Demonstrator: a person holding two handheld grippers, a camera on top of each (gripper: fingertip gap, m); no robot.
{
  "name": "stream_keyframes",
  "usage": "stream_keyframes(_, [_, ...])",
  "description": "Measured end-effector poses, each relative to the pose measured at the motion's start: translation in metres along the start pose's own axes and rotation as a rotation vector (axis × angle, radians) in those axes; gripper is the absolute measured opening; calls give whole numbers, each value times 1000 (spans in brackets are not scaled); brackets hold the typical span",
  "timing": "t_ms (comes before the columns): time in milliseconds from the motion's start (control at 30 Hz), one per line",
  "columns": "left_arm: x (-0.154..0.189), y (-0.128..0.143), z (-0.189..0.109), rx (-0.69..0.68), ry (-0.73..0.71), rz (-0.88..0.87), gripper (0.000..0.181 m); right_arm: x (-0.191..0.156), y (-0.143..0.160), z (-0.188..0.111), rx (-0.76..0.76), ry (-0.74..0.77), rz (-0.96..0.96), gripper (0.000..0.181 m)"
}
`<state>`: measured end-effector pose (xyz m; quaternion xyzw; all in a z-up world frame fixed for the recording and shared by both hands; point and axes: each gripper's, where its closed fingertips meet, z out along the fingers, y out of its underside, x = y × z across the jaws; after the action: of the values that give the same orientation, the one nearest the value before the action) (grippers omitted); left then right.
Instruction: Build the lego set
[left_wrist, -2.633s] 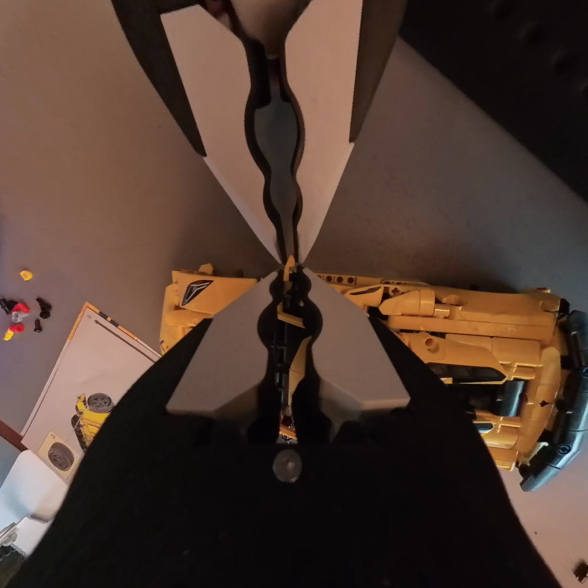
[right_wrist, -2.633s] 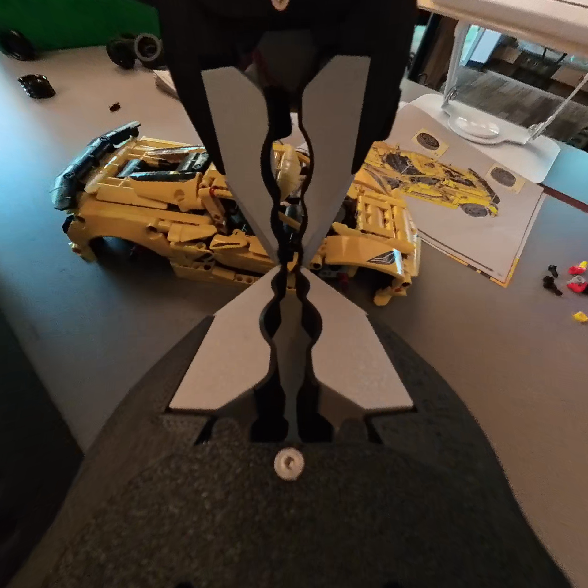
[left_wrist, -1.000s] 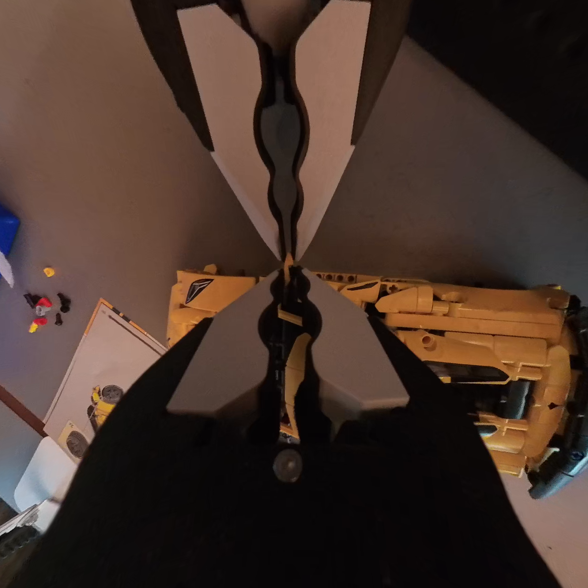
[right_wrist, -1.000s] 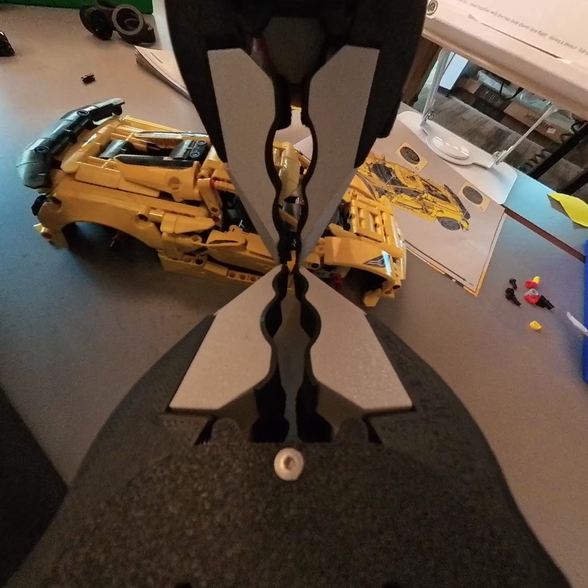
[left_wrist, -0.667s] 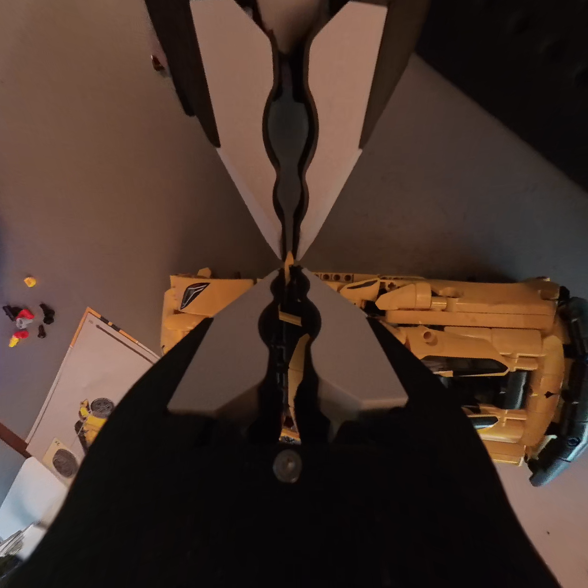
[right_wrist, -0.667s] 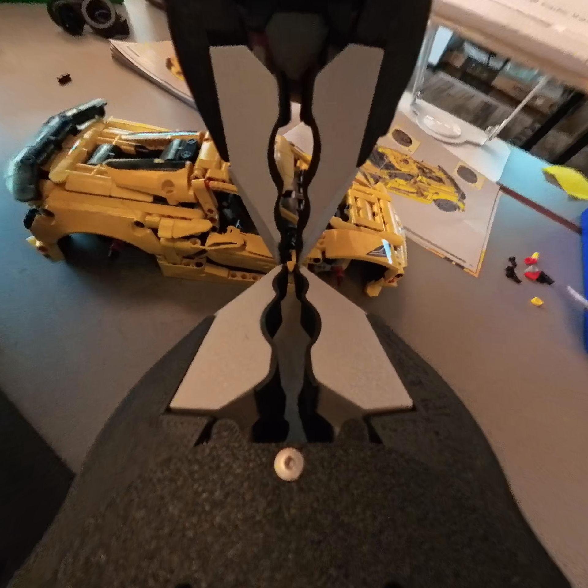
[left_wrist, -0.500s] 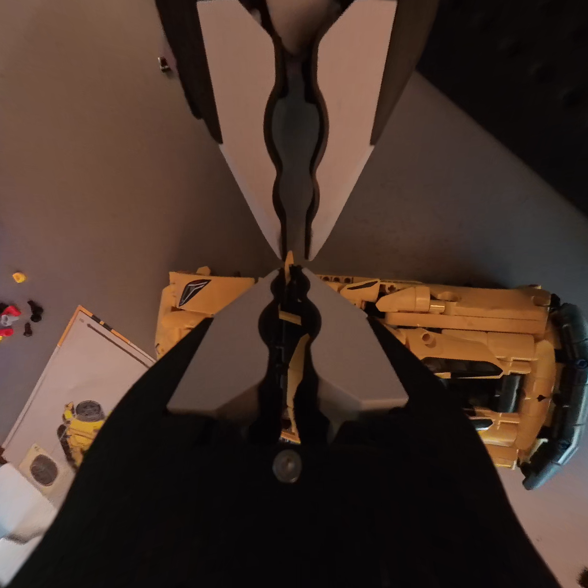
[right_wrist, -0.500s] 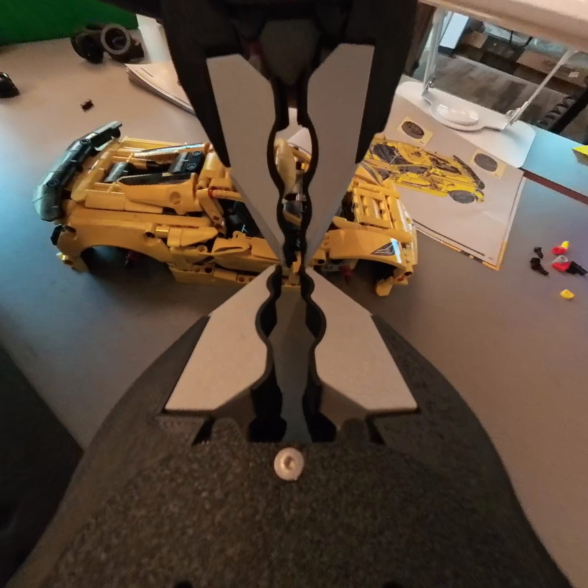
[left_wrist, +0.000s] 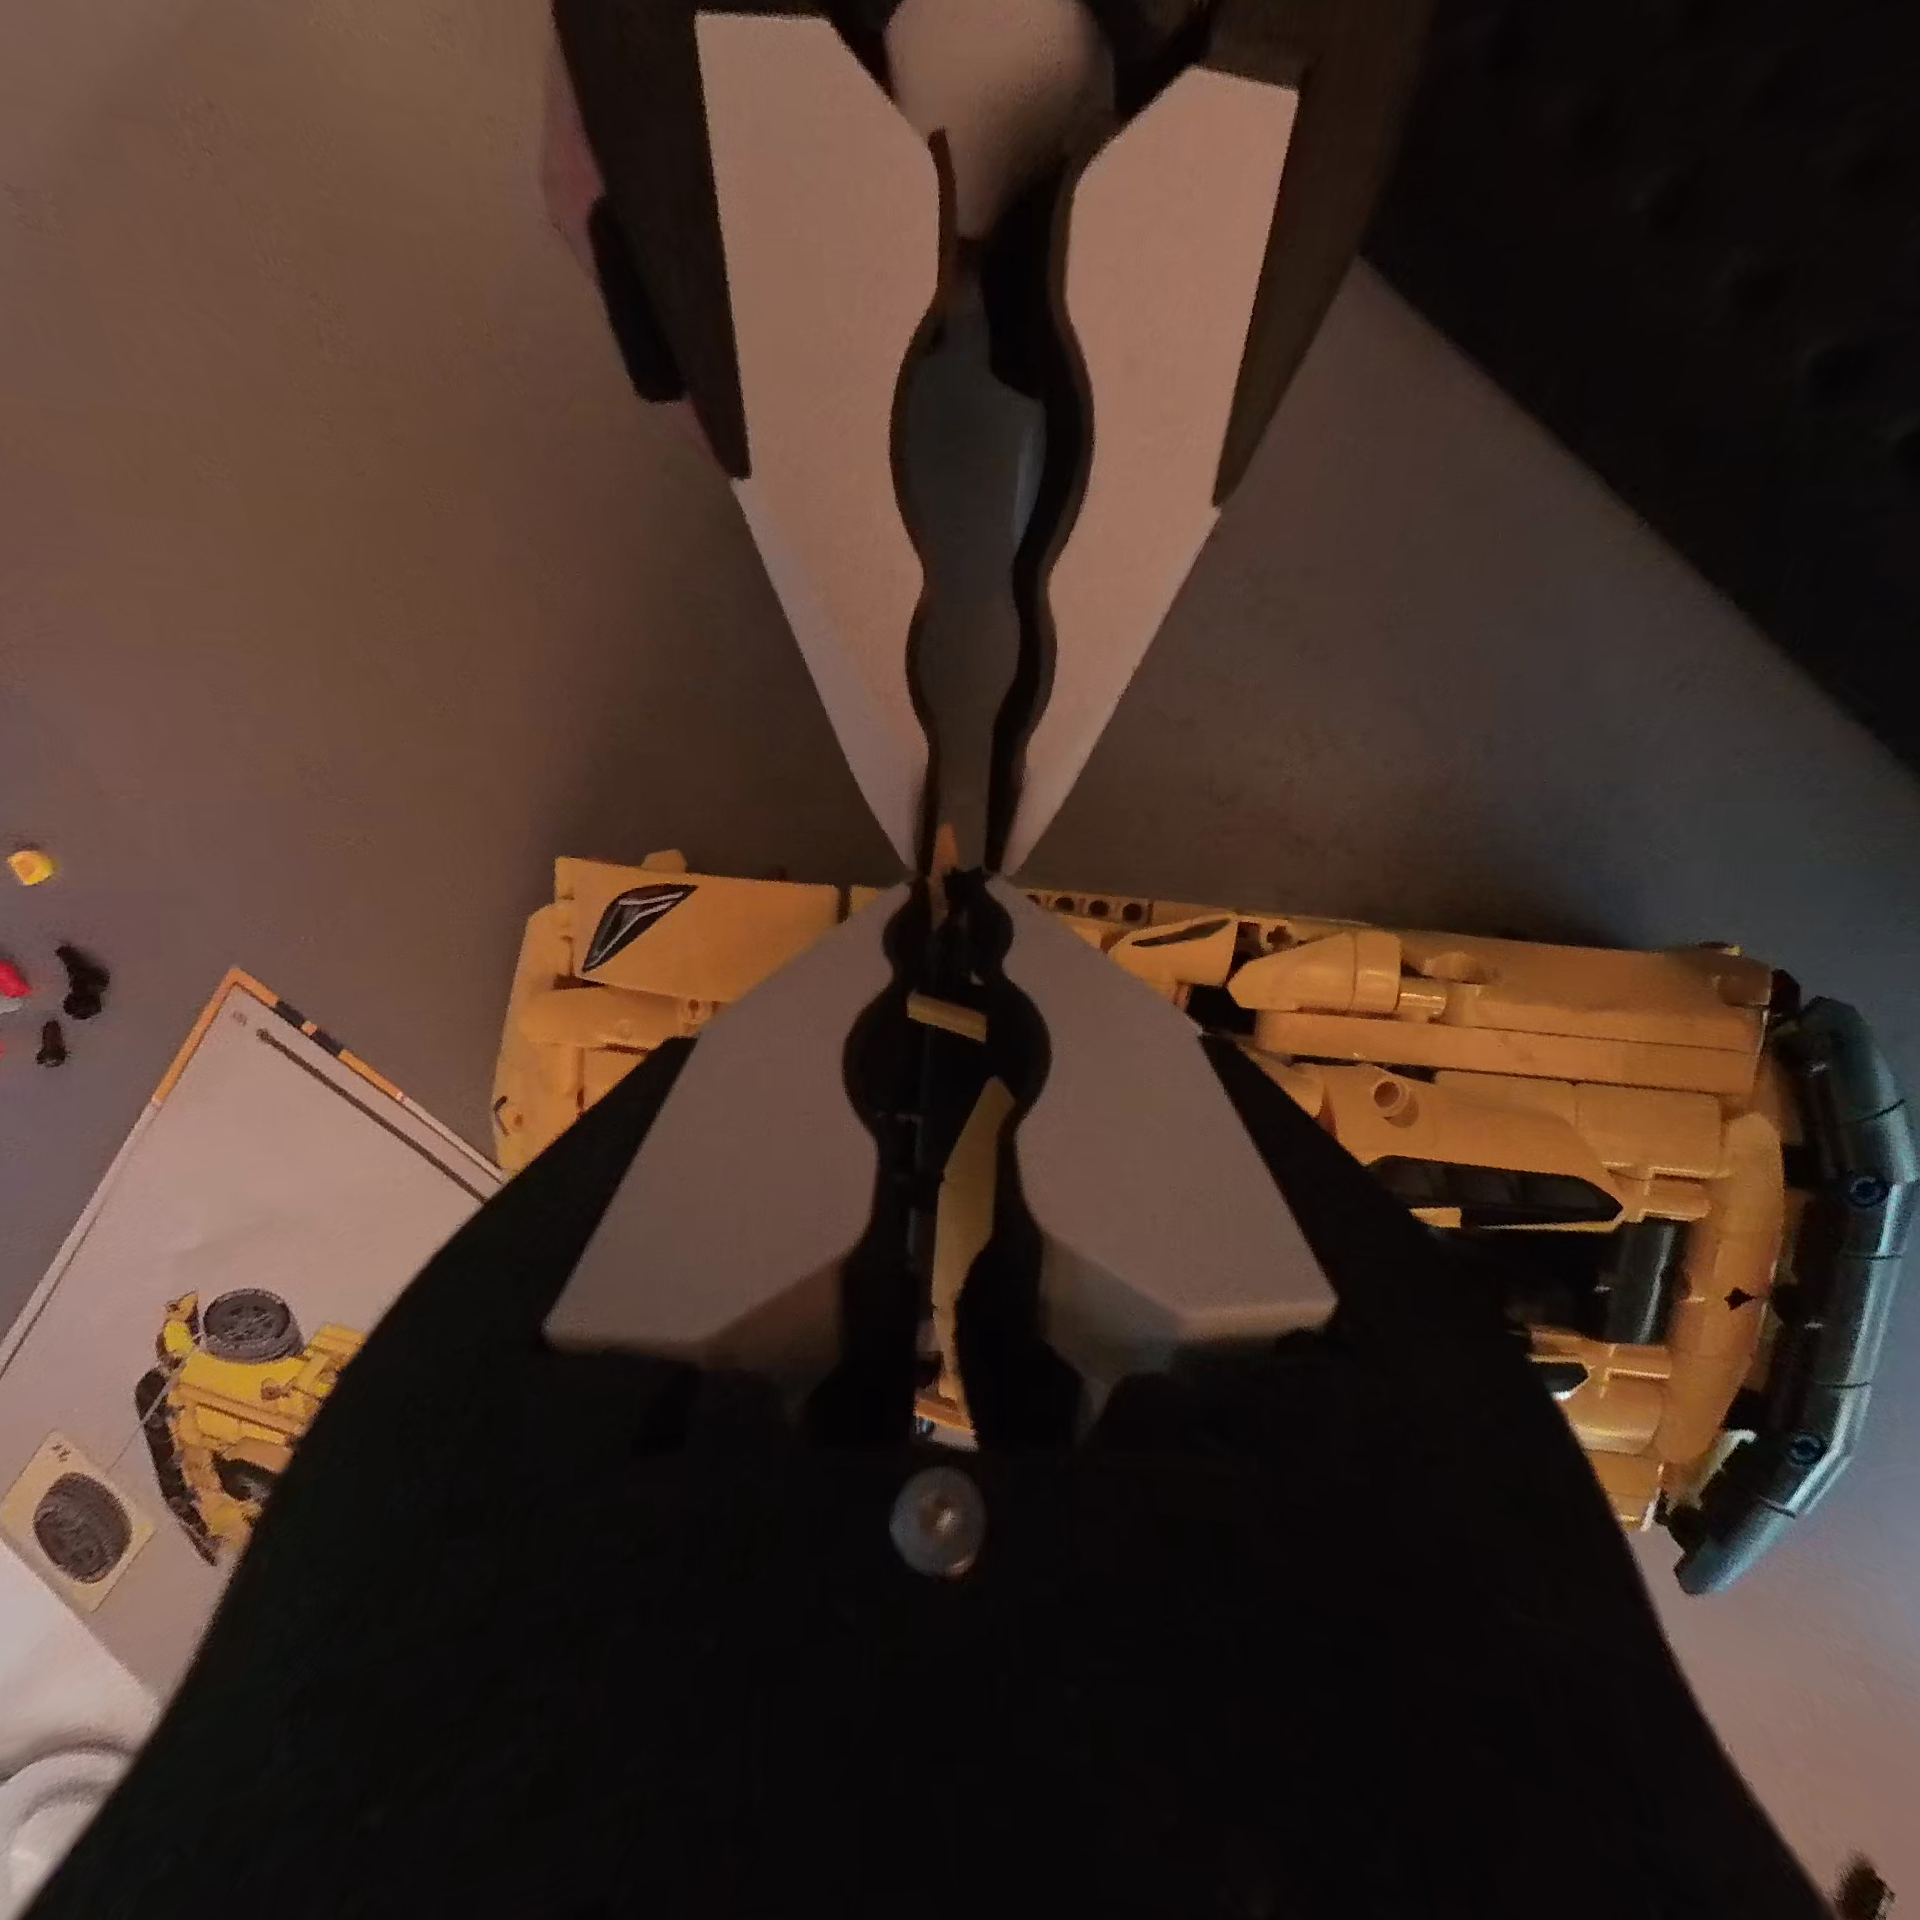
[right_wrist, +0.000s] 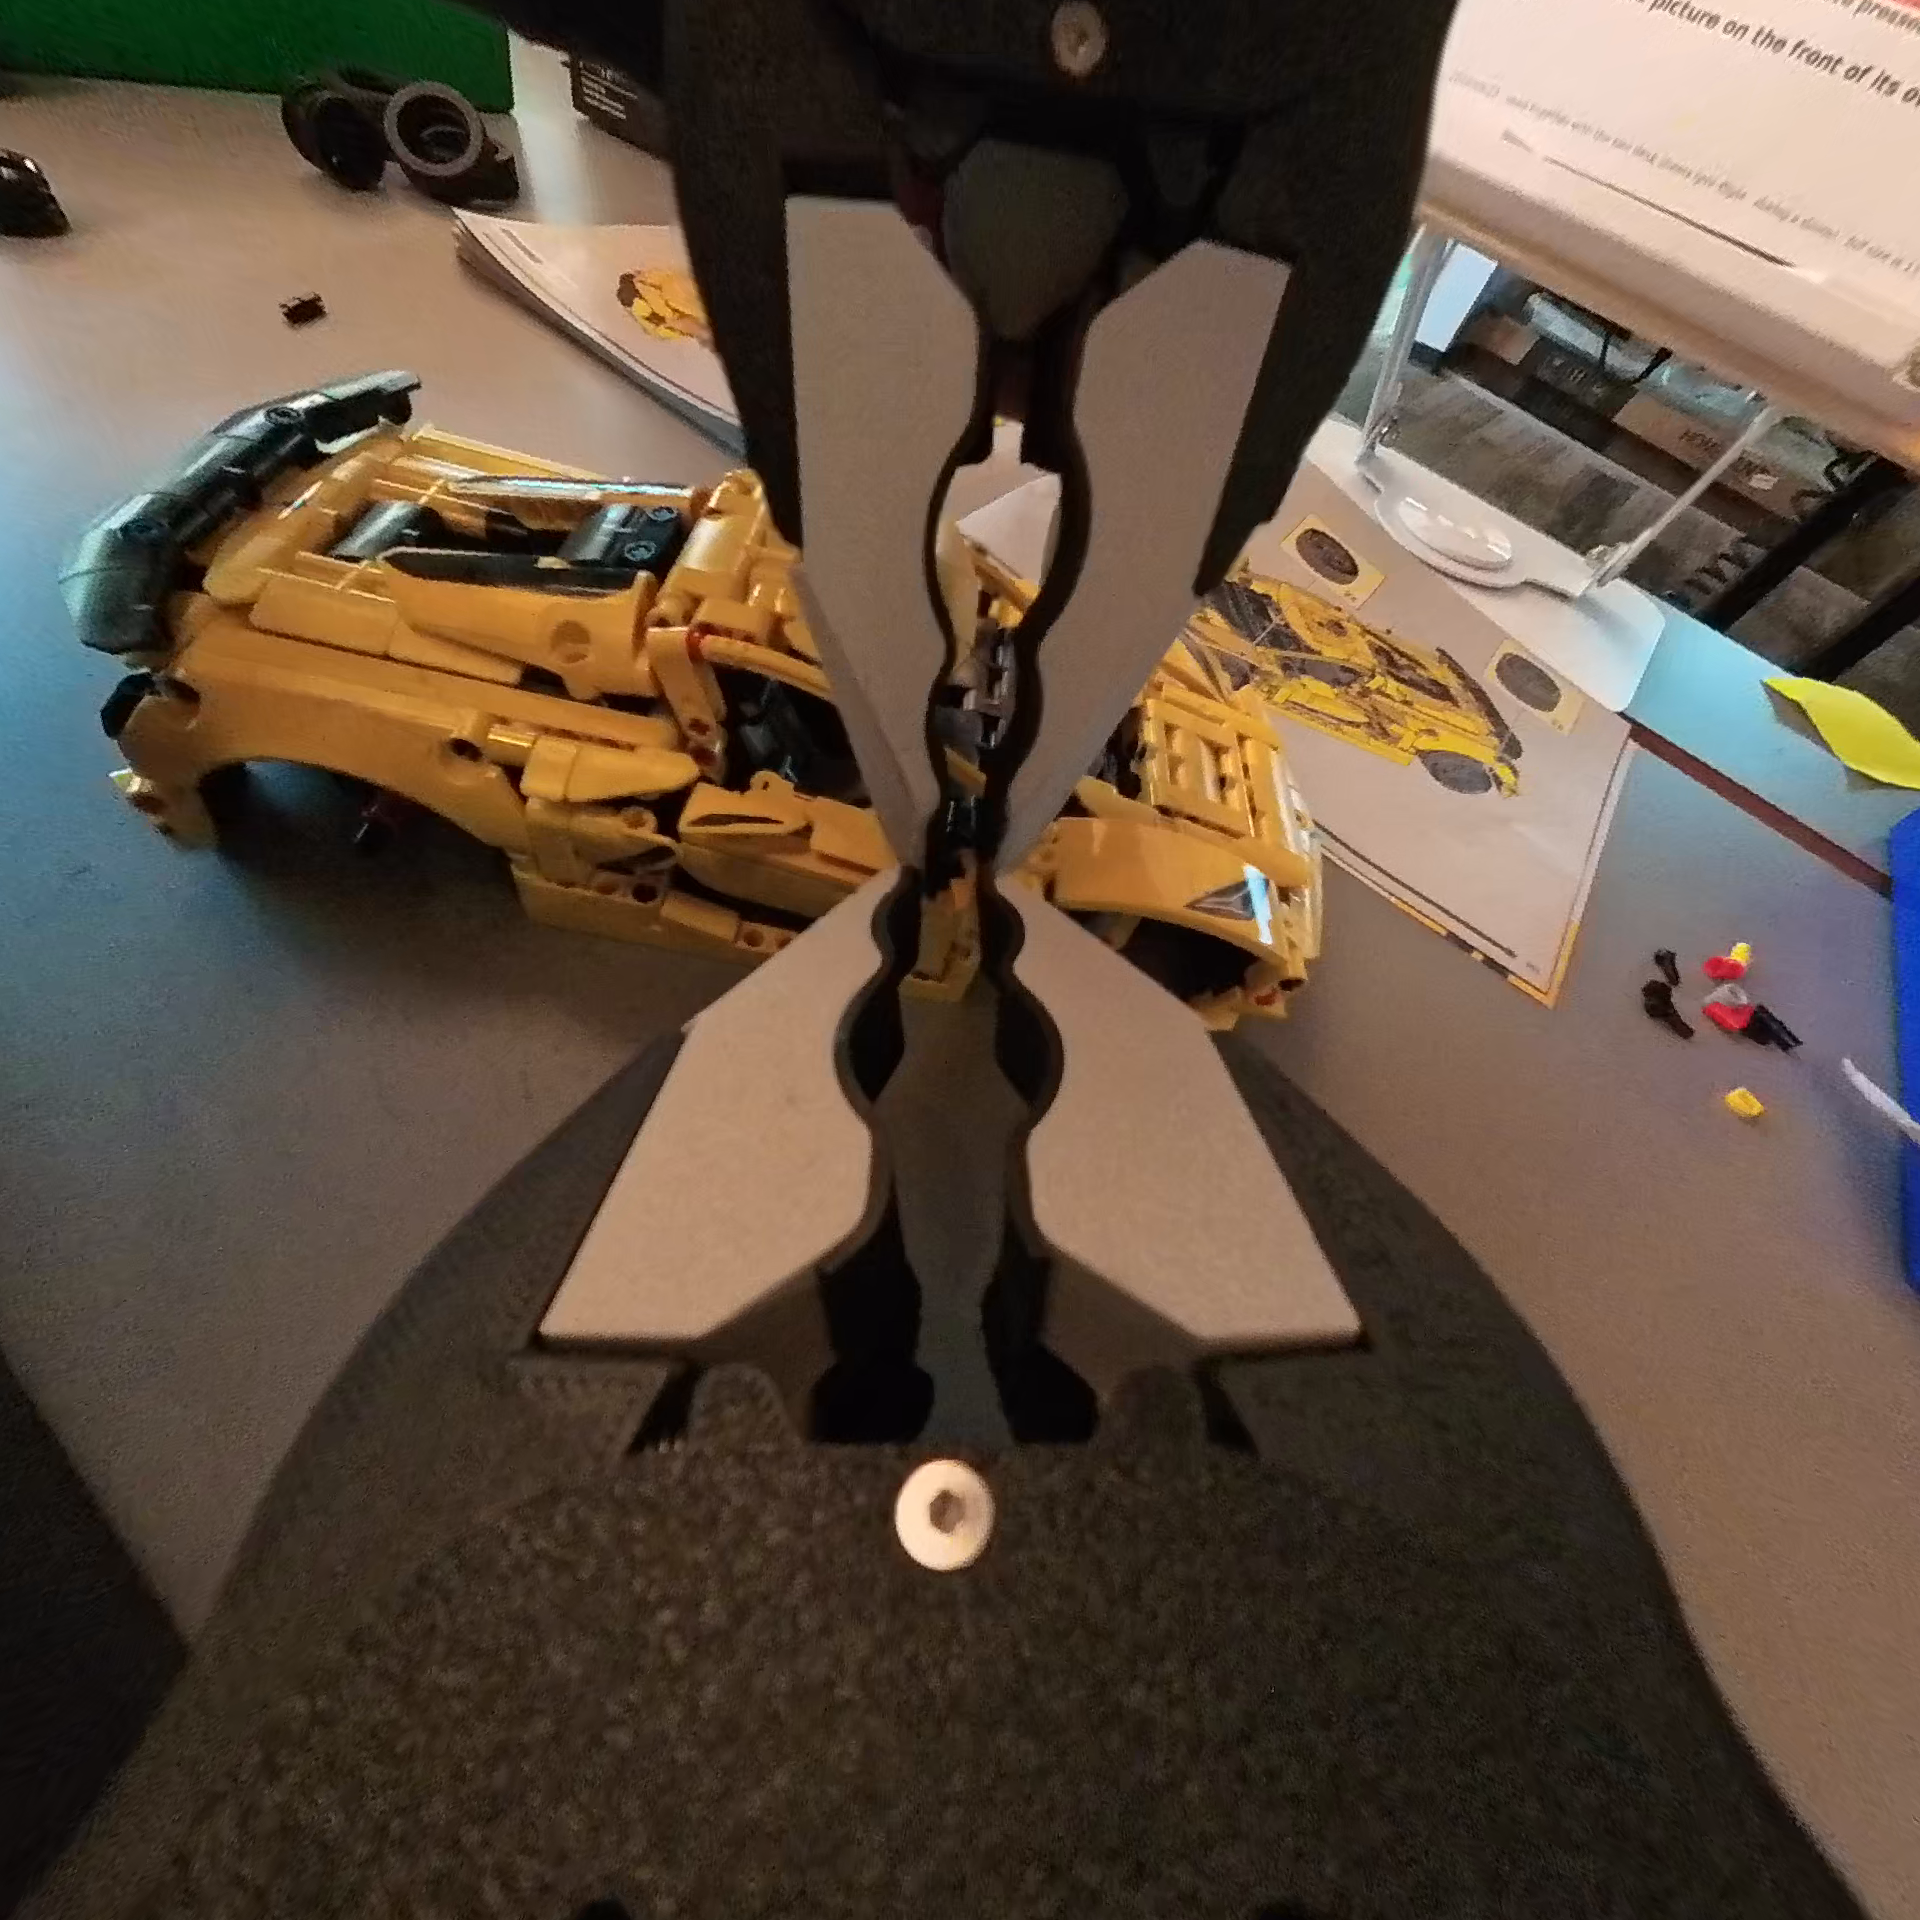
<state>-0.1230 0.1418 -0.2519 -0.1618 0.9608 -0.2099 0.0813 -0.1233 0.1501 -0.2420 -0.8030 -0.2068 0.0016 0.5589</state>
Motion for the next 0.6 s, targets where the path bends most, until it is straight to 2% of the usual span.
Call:
stream_keyframes(133, [0,1,0,0,5,8,8,0,1,2,-14,14,-18,10])
stream_keyframes(600, [1,-1,1,28,11,27,6,-1,5,-1,-86,9,115,4])
